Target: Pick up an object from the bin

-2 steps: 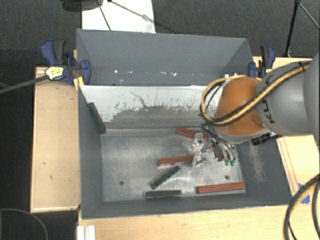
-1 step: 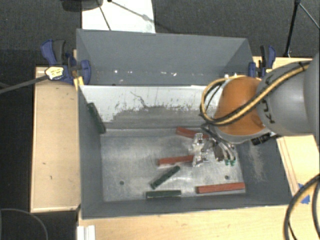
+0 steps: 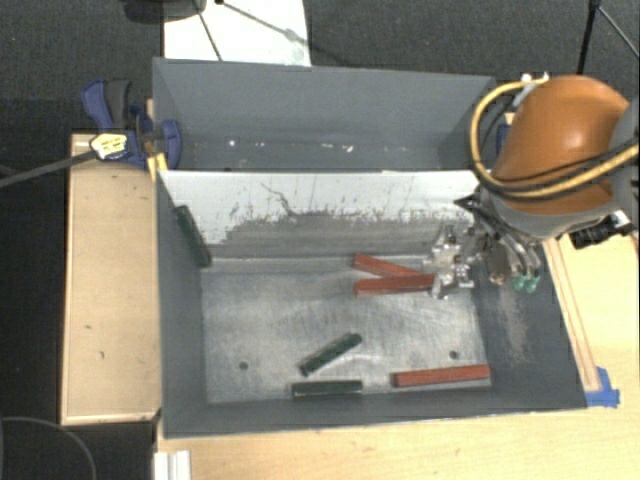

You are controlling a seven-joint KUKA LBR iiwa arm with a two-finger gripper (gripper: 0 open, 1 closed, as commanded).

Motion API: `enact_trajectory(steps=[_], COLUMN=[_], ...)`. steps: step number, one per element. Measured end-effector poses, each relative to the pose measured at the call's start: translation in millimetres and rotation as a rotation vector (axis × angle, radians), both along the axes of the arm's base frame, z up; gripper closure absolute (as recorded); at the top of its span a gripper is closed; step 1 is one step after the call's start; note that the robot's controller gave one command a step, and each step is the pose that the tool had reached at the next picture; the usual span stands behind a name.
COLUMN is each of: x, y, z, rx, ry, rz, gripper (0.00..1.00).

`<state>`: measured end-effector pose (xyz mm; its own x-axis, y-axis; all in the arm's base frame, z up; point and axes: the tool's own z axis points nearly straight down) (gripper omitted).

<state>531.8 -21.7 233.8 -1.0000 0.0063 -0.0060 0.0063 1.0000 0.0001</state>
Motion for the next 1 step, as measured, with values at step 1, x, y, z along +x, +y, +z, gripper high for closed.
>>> enact_trajectory(steps=[1], x=[-0.6], y=[0.1], z=[-1.0], rx=[0.0], ry=[0.002], rz=[0.0], gripper=[1.0])
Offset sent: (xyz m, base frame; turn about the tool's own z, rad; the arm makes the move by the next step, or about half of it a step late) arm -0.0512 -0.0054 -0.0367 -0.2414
